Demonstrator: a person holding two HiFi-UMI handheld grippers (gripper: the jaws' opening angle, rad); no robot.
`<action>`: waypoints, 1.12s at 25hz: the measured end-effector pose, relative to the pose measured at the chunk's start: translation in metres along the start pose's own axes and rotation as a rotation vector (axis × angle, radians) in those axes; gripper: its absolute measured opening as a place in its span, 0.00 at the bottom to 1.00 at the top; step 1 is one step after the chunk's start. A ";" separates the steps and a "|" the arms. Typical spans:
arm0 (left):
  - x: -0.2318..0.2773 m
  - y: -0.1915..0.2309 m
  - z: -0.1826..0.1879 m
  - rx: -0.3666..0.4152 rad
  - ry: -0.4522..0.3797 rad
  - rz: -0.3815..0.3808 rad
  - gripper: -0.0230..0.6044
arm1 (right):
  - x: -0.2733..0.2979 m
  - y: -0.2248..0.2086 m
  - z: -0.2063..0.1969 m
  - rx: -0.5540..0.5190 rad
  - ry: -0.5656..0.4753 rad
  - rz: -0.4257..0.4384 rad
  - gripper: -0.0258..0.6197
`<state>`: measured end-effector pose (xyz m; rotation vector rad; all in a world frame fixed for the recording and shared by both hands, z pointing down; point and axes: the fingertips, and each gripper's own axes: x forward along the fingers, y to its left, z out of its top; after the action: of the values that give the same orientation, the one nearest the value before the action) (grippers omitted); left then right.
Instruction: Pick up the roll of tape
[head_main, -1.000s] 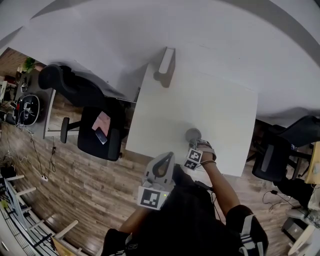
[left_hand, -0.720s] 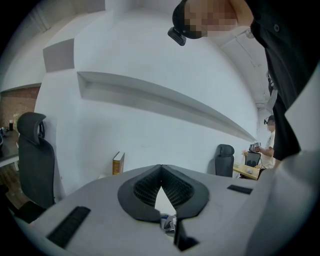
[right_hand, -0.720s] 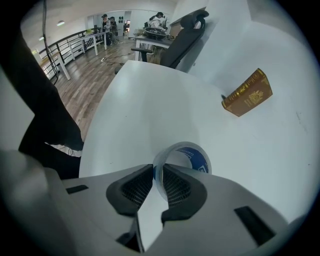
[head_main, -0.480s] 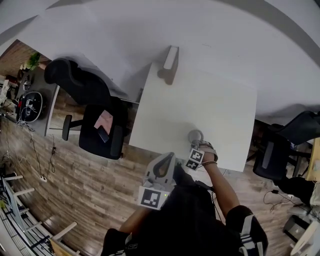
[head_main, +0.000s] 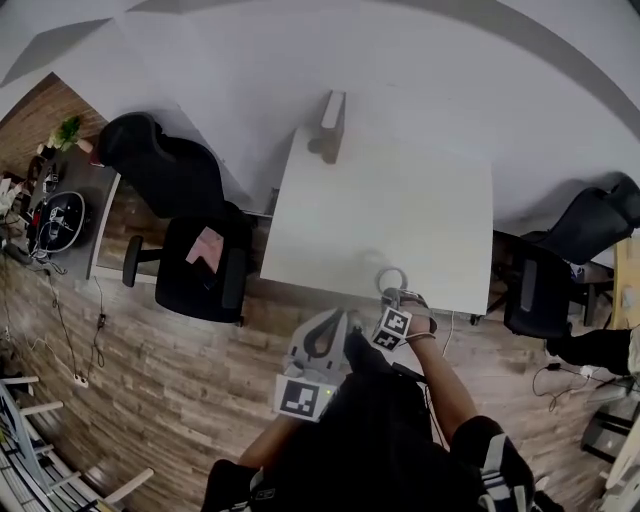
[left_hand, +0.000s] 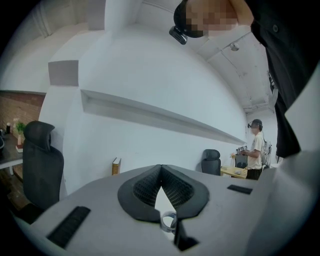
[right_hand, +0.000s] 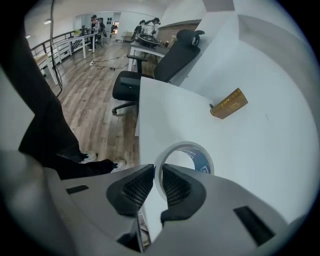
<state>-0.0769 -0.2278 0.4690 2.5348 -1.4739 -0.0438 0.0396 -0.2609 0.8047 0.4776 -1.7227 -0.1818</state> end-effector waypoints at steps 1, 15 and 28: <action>-0.010 -0.004 -0.002 0.004 -0.002 -0.010 0.07 | -0.008 0.007 -0.001 0.011 -0.003 -0.016 0.15; -0.150 -0.059 -0.012 0.035 -0.048 -0.095 0.07 | -0.160 0.110 0.019 0.333 -0.219 -0.194 0.13; -0.170 -0.114 -0.036 0.054 -0.005 -0.121 0.06 | -0.314 0.105 -0.015 0.771 -0.603 -0.384 0.13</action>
<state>-0.0592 -0.0209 0.4685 2.6664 -1.3386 -0.0296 0.0753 -0.0348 0.5647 1.4395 -2.2512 0.0930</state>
